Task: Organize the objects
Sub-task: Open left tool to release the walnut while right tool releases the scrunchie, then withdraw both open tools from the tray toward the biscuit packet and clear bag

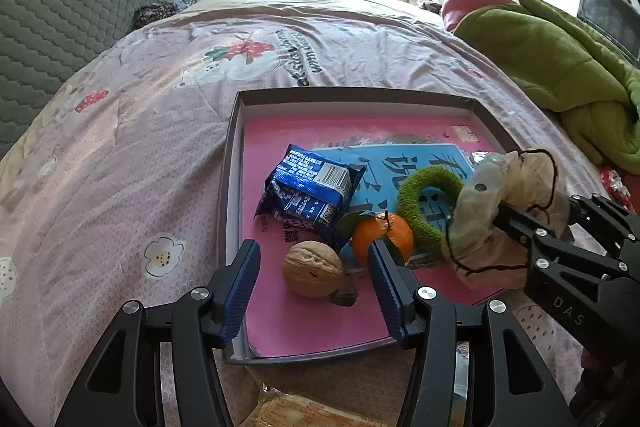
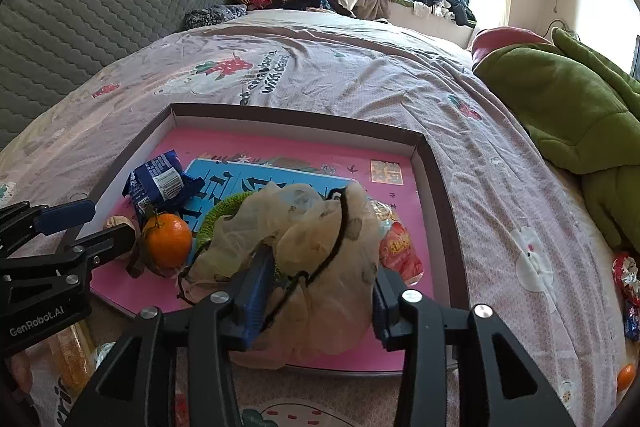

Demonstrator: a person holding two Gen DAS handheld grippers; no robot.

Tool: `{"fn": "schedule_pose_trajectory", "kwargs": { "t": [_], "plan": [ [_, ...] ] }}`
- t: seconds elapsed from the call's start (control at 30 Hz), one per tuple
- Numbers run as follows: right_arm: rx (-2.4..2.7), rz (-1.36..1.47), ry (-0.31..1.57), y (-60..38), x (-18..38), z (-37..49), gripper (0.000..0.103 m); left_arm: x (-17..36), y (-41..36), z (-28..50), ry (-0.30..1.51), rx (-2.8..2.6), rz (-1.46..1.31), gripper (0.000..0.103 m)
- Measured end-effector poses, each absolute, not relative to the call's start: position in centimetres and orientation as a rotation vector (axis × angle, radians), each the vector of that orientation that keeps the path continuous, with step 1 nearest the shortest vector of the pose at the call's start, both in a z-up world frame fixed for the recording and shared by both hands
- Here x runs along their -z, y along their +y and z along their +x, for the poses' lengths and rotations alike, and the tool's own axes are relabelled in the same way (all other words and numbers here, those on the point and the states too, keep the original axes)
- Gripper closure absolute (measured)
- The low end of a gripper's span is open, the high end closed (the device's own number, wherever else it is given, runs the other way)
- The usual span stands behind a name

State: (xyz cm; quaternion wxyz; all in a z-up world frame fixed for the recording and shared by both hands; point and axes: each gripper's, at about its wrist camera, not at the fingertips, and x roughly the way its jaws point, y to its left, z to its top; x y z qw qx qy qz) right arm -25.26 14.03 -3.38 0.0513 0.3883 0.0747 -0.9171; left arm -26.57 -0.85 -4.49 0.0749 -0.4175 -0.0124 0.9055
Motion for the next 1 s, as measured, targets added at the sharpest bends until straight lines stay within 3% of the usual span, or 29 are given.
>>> {"fn": "schedule_pose_trajectory", "kwargs": {
  "t": [0.13,0.57,0.77,1.0],
  "plan": [
    [2.793,1.144,0.226,13.8,2.8,-24.9,0.05,4.2,-0.9,-26.4,-0.057,-2.715,-1.243,0.045],
    [2.806,1.196,0.31,13.1,0.5,-25.2,0.05,2.4,-1.7,-25.7,-0.098,-2.72,-1.187,0.045],
    [2.835,1.164,0.273,13.4,-0.9,-24.0,0.049,1.8,-1.7,-25.4,-0.095,-2.725,-1.184,0.037],
    [2.855,1.151,0.216,13.8,-2.8,-21.7,0.044,0.8,-1.4,-23.5,-0.11,-2.717,-1.192,0.037]
  ]
}}
